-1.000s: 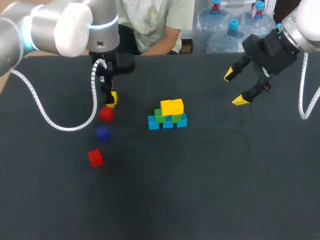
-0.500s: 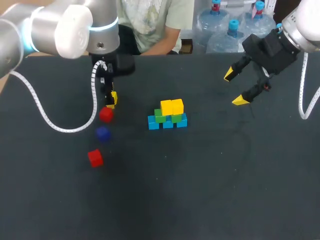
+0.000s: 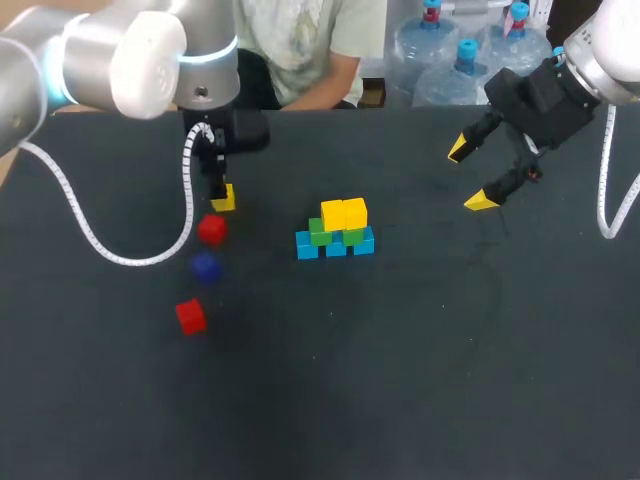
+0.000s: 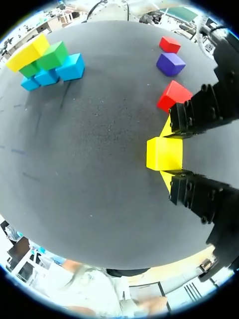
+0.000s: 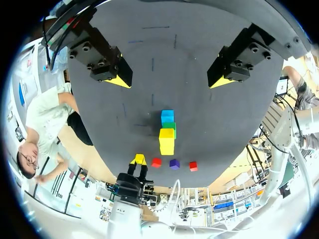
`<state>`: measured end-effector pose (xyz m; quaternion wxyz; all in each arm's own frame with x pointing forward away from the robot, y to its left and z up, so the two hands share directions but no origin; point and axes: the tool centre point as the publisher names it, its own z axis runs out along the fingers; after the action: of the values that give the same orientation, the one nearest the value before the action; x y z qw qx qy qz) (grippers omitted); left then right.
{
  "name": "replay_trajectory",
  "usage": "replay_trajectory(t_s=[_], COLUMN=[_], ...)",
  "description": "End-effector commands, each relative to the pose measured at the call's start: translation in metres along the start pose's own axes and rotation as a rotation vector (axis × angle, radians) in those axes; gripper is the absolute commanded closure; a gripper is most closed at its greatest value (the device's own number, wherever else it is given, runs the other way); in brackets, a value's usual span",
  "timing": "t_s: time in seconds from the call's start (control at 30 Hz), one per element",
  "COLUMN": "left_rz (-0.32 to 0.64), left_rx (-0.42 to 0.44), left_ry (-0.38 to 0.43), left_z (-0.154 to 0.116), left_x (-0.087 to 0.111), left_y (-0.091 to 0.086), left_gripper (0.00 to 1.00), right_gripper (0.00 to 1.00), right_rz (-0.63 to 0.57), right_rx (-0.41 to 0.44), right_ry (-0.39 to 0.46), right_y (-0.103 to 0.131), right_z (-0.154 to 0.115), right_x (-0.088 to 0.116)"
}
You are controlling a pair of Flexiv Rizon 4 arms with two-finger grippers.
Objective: Place the blue cubes, place green cubes on the blue cubes, place the yellow cubes on the green cubes, then place the red cubes on the yellow cubes, and place purple cube on the red cubes.
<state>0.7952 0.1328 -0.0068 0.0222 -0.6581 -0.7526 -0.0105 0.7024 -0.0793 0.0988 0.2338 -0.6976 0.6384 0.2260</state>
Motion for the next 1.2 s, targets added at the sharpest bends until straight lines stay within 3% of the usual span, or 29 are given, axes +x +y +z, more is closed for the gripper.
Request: replay_trajectory(t_s=[0.03,0.1,0.9,1.2], left_rz=[0.005,0.011,0.028,-0.008], left_rx=[-0.021,-0.025,-0.237,-0.298], left_ry=[-0.006,0.023,0.0,-0.011], left_z=[0.001,-0.001,-0.088,-0.105], left_x=[0.001,0.0,-0.04,-0.032], left_y=[-0.008,-0.011,-0.068,-0.1], left_gripper=[1.0,1.0,1.0,1.0], right_gripper=[0.0,0.0,0.0,0.0], right_rz=[-0.001,-0.001,-0.001,-0.001], right_rx=[0.0,0.0,0.0,0.0], right_ry=[-0.001,-0.001,-0.001,-0.001], right_y=[0.0,0.0,0.0,0.0], right_z=[0.0,0.0,0.0,0.0], right_x=[0.0,0.0,0.0,0.0])
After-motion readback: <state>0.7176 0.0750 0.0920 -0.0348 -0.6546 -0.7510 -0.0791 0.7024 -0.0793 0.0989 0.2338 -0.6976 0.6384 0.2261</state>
